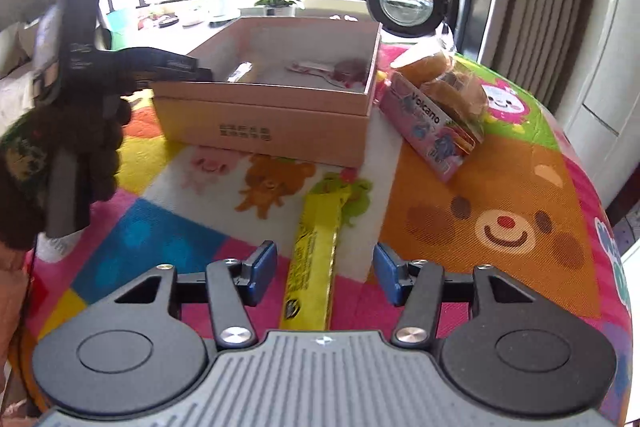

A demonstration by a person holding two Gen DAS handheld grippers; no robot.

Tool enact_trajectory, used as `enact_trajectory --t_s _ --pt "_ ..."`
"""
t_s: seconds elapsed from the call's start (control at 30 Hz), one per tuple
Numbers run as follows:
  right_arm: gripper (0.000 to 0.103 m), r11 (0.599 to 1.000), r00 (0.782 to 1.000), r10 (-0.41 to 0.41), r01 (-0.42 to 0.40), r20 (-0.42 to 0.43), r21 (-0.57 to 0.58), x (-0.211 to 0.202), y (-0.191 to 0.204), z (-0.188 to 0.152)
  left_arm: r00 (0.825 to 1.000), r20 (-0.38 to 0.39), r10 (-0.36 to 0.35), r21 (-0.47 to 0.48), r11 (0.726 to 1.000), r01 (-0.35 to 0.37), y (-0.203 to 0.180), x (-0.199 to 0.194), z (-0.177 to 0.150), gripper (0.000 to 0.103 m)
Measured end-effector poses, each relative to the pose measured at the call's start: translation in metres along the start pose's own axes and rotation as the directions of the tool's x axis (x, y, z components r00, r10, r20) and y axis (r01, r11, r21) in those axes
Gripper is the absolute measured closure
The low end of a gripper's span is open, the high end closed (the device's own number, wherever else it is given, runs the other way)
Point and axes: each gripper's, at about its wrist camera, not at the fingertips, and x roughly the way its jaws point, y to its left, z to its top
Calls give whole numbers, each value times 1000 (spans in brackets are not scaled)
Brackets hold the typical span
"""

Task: Organize objects
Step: 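Carry the yellow snack bar into the pink box and release it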

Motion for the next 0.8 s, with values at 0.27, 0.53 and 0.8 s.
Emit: enact_trajectory --t_s 0.27,0.53,0.8 --pt "82 995 995 26 -35 -98 -94 -3 28 -2 1000 0 -1 -1 1000 1 1 0 0 86" --pt "82 983 998 0 10 57 -182 -64 59 58 1000 -1 -5 -6 1000 5 -1 0 0 86" --pt "82 963 977 -56 107 205 -247 -59 95 142 1000 -1 -8 -9 1000 8 -2 0 0 86"
